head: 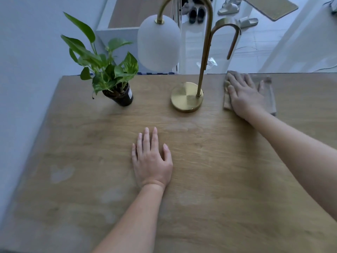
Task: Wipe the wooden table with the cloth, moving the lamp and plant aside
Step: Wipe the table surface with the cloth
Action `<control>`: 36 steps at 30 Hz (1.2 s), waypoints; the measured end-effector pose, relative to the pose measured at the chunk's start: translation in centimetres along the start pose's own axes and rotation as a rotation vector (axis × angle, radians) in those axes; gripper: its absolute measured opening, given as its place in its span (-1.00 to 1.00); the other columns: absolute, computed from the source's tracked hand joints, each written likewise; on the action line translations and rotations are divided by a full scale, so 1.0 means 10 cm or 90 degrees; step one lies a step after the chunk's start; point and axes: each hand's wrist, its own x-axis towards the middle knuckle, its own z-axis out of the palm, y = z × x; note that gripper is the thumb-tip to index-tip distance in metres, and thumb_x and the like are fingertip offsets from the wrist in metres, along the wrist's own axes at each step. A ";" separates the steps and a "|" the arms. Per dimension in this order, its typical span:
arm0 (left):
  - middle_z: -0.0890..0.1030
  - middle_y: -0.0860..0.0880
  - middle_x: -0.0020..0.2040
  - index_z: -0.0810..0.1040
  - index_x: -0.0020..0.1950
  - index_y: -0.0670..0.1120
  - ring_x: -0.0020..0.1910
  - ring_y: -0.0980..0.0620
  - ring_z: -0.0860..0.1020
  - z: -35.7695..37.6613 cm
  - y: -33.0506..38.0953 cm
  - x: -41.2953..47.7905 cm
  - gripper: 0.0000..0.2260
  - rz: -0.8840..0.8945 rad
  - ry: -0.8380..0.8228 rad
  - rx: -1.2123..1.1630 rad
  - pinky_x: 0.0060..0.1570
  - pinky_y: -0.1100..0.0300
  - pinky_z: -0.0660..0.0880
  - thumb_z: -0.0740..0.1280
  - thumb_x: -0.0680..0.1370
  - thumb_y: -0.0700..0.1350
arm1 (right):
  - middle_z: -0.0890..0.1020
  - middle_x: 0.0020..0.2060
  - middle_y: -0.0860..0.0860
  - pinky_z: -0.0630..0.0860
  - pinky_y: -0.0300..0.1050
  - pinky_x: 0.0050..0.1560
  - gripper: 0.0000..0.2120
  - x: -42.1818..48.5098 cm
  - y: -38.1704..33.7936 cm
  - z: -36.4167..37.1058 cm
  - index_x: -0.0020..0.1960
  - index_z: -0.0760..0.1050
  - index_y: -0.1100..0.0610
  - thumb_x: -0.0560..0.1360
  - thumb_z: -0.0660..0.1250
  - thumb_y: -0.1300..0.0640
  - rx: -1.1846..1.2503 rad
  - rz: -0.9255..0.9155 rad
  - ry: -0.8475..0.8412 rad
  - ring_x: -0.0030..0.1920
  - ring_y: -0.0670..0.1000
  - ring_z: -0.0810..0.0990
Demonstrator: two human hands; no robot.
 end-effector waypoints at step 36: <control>0.22 0.05 0.73 0.21 0.73 0.13 0.72 0.01 0.13 -0.02 0.02 0.01 -0.41 -0.007 -0.012 -0.006 0.69 -0.08 0.04 0.08 0.67 0.18 | 0.01 0.68 -0.28 -0.26 0.26 0.65 -0.48 -0.45 -0.20 0.23 0.70 0.01 -0.26 0.74 -0.19 -0.21 -0.024 -0.122 -0.007 0.70 -0.06 -0.08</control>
